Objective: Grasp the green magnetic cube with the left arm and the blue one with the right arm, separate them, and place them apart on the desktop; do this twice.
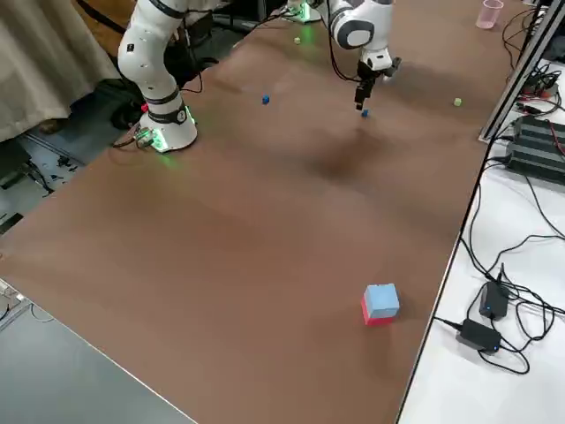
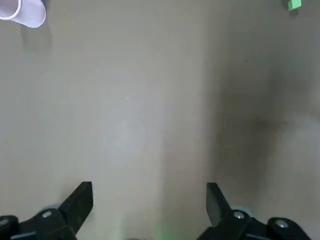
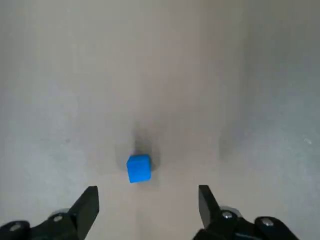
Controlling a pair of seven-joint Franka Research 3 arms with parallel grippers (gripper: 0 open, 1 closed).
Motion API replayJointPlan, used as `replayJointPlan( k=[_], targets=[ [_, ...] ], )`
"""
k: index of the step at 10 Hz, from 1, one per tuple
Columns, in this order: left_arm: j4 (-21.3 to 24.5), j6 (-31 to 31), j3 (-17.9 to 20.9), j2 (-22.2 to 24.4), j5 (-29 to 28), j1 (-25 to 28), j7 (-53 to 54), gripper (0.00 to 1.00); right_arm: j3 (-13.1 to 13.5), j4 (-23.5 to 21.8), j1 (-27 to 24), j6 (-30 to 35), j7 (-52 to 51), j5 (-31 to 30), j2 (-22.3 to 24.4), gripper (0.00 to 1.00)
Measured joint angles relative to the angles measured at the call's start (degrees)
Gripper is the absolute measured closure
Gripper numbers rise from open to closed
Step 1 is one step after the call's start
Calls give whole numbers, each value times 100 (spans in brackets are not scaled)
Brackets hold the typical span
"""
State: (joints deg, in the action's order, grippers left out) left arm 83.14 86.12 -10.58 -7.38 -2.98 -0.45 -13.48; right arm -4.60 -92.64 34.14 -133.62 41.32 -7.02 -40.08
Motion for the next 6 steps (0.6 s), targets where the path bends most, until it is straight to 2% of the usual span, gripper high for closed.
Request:
replayJointPlan(
  k=[2, 4, 6],
  targets=[
    [-1, 15, 9, -34, 0, 1, 1, 0, 91, 22, 62, -192, 0, -20, -154, 14],
    [-4, 17, 18, -40, 0, 3, 3, 0, 173, 87, 85, -283, 0, -112, -255, 22],
    [-13, 17, 20, -40, 0, 3, 3, 0, 209, 142, 108, -305, -2, -151, -311, 37]
  ],
)
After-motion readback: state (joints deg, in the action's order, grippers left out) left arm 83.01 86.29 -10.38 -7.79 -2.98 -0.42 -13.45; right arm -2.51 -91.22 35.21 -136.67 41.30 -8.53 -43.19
